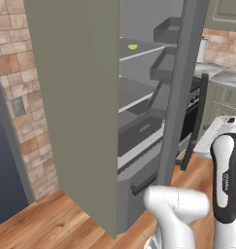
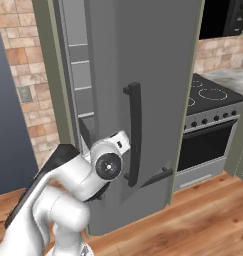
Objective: There is a bowl on the dining counter. Grab a lemon wedge from the fridge and place it in the bowl. Then get the liquor bottle and glass cup from the cabinet and place them next to the bowl.
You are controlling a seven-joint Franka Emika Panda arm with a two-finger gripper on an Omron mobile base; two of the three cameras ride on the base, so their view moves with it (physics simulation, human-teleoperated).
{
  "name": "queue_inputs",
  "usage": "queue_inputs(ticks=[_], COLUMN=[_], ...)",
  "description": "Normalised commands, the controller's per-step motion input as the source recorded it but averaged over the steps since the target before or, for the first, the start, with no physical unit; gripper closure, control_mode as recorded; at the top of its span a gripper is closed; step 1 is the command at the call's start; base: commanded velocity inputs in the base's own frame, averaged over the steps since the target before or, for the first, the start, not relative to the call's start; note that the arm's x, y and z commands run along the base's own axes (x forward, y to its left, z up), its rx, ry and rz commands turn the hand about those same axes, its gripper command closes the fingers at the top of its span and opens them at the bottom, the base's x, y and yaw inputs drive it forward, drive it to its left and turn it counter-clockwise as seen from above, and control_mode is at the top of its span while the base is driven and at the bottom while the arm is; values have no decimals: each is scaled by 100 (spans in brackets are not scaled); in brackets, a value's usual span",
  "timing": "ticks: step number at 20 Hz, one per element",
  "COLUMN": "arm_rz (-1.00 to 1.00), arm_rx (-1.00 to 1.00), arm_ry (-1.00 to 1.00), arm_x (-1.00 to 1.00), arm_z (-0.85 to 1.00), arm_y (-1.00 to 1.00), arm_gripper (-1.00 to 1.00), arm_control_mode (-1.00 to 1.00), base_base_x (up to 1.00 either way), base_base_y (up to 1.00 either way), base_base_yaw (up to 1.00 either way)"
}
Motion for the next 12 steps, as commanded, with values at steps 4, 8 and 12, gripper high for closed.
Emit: queue_inputs(ticks=[4, 8, 12], arm_rz=[-3, -2, 0], arm_rx=[-54, -51, -51], arm_ry=[17, 19, 18], arm_x=[9, 19, 26], arm_z=[7, 18, 28], arm_y=[93, 77, 51], arm_gripper=[-100, -100, -100], arm_control_mode=[-100, -100, -100], base_base_x=[0, 0, 0], base_base_y=[0, 0, 0], base_base_yaw=[0, 0, 0])
